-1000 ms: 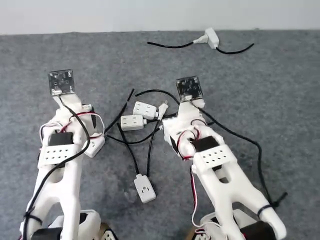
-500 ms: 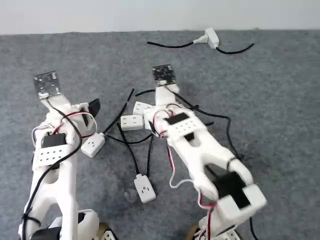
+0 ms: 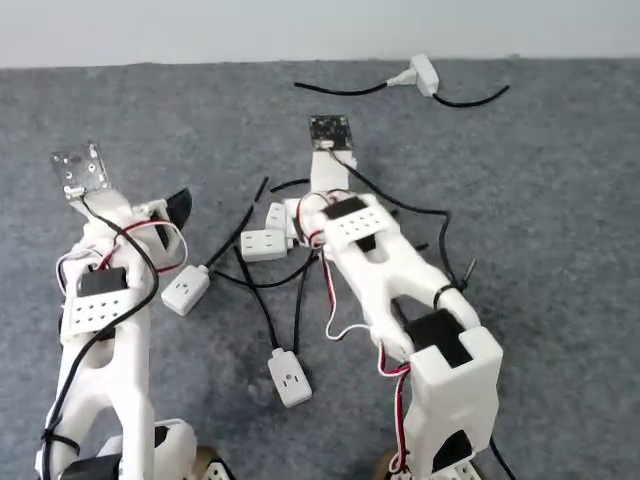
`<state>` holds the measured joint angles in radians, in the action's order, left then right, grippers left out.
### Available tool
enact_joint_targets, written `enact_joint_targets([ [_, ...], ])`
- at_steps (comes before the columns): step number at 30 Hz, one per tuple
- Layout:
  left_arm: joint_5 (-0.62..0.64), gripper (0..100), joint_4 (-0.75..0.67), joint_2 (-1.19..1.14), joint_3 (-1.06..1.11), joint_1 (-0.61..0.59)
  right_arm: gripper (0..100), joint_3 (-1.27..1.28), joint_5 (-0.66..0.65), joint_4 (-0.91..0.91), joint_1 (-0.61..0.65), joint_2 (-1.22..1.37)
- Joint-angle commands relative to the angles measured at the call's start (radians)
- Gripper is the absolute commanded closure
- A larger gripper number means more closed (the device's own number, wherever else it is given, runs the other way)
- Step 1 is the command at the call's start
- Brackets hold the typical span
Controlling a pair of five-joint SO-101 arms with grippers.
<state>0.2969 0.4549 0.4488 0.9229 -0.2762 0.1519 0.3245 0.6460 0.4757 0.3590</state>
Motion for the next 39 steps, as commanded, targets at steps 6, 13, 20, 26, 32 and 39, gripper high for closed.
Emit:
enact_joint_targets([
  [6,0.009,70,-0.051,0.011,-0.001,0.003,93.9,-0.064,0.012,0.145,-0.007,-0.150],
  [13,0.008,70,-0.051,0.011,0.004,-0.002,87.3,-0.064,0.012,0.163,-0.061,-0.120],
  [20,0.006,70,-0.051,0.011,0.005,0.003,87.3,-0.063,0.012,0.163,-0.082,-0.107],
  [26,0.006,70,-0.048,0.011,0.005,0.003,87.8,-0.068,0.012,0.074,-0.077,-0.022],
  [32,0.006,70,-0.048,0.011,0.005,0.005,87.8,-0.098,0.012,0.079,-0.061,-0.010],
  [39,0.006,70,-0.048,0.011,0.005,0.005,87.8,-0.104,0.011,0.074,-0.048,-0.021],
])
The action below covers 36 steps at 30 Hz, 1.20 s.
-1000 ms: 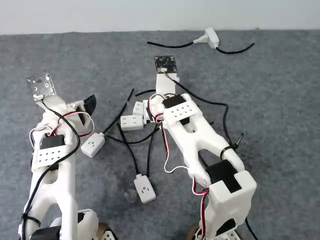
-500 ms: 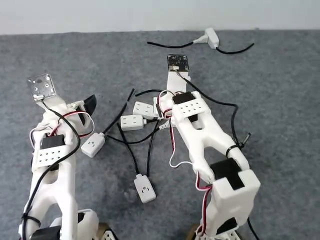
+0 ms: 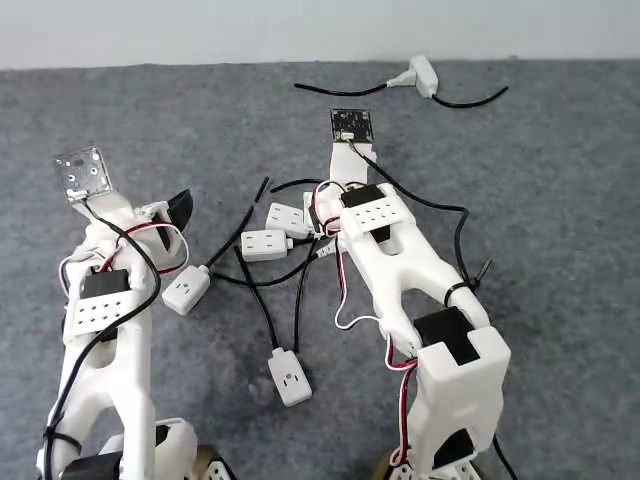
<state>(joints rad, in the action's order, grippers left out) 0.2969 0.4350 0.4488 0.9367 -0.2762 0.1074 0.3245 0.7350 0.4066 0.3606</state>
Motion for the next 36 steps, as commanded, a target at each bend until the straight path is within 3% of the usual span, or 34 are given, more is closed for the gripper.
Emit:
enact_joint_targets([
  [1,0.006,70,-0.028,0.011,-0.008,0.005,87.8,-0.063,0.011,-0.015,0.028,-0.022],
  [16,0.006,70,-0.028,0.011,-0.008,0.005,87.7,-0.215,0.011,-0.005,0.047,0.191],
  [20,0.006,70,-0.028,0.011,-0.008,0.005,99.8,-0.219,0.011,-0.005,0.042,0.202],
  [30,0.005,70,-0.029,0.008,-0.008,0.005,99.1,-0.261,0.006,0.150,0.051,0.191],
  [36,-0.049,70,-0.031,0.012,-0.016,0.017,99.1,-0.316,-0.203,0.311,0.122,0.038],
])
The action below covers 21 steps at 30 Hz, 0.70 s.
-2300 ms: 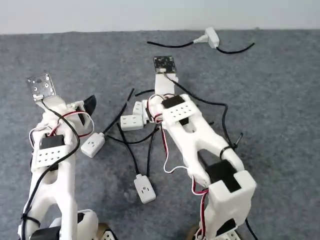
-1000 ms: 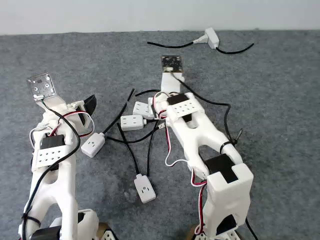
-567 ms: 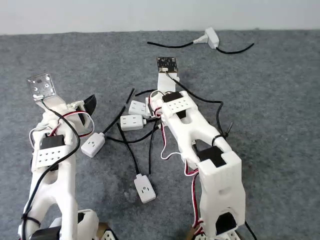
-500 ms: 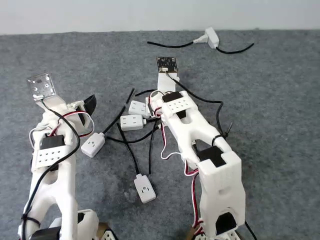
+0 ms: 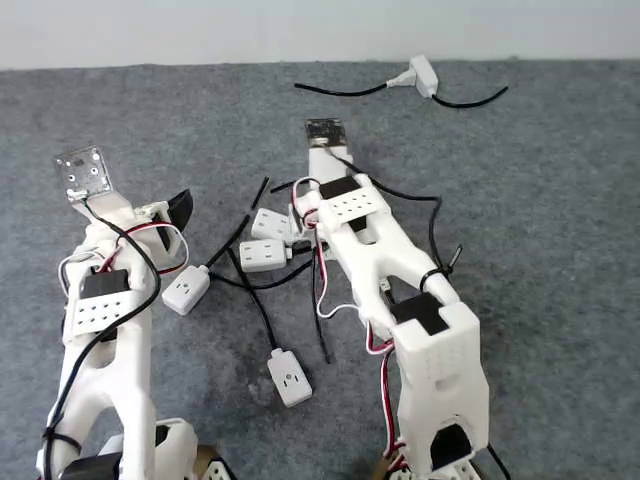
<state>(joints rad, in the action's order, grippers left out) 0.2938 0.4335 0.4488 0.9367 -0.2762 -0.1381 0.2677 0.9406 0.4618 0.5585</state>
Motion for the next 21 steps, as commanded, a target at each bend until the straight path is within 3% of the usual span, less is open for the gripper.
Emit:
enact_joint_targets([
  [1,-0.061,70,-0.031,0.012,-0.019,0.021,99.1,-0.071,-0.195,0.137,0.084,-0.213],
  [7,-0.230,70,-0.003,0.038,-0.059,0.066,99.1,-0.071,-0.489,0.303,0.143,-0.475],
  [10,-0.305,70,0.164,0.147,-0.090,0.066,99.0,-0.071,-0.649,0.363,0.142,-0.575],
  [14,-0.376,70,0.321,0.462,-0.071,0.072,98.9,-0.060,-0.781,0.421,0.147,-0.716],
  [21,-0.474,70,0.470,1.162,0.150,0.176,98.9,0.100,-0.821,0.424,0.277,-1.010],
])
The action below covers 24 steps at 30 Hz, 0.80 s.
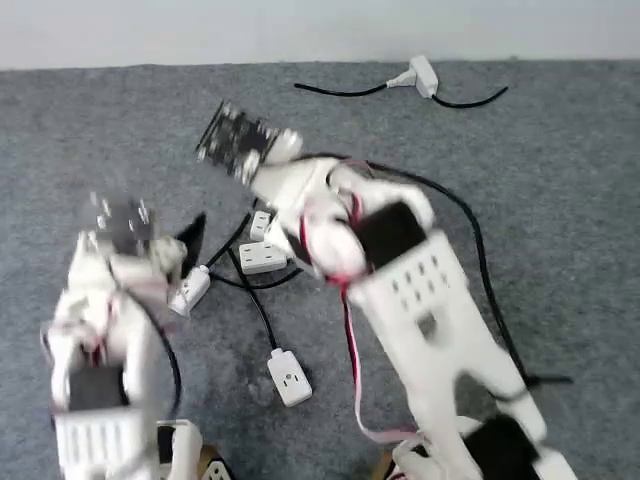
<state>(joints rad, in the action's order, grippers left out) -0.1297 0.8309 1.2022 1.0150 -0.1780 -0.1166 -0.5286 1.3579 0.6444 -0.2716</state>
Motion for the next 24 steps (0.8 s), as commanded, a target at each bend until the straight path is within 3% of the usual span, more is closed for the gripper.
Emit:
enact_joint_targets([
  [1,-0.051,70,0.101,0.479,0.084,0.100,98.9,0.120,-0.025,0.008,0.117,-0.216],
  [5,-0.052,70,0.192,0.620,0.082,0.173,99.0,0.278,-0.025,-0.031,0.179,-0.352],
  [13,-0.048,70,0.222,0.605,0.042,0.187,99.0,0.393,-0.018,-0.088,0.189,-0.441],
  [24,-0.048,70,0.170,0.601,0.101,0.187,99.0,0.408,-0.017,-0.085,0.191,-0.449],
])
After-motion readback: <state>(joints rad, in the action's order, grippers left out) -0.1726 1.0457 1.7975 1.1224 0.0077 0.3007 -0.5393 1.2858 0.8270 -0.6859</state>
